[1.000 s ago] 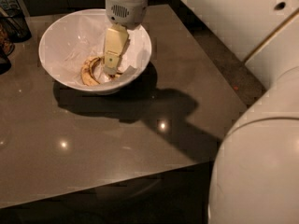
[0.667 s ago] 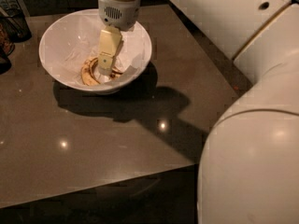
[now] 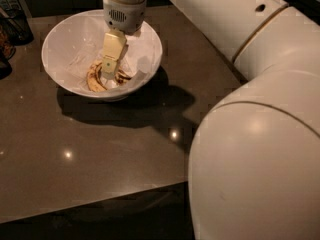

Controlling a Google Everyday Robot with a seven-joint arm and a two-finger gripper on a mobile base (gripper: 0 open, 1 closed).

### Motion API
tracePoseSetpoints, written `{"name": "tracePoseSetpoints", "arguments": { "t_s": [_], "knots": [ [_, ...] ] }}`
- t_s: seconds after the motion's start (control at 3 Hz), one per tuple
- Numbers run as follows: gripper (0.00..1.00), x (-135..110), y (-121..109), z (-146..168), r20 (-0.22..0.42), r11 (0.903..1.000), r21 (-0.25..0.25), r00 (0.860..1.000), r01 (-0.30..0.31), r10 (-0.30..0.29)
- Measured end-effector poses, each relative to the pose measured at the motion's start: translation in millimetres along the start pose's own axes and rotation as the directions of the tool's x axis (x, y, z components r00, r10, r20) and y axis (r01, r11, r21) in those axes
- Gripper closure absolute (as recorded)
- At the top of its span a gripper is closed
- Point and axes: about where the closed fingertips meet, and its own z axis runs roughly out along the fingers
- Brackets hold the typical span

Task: Pick banana from white bowl

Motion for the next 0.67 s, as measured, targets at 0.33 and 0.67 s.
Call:
{"name": "tracePoseSetpoints", "arguments": {
  "t_s": [0.33,0.67],
  "knots": [
    [0.0,-2.2,-6.1,6.7,-0.007,0.9997,-0.002,1.0,-0.024,0.024],
    [0.0,-5.6,-8.5,15.4,-0.025,0.9994,-0.002,0.999,-0.033,0.033]
  ]
}}
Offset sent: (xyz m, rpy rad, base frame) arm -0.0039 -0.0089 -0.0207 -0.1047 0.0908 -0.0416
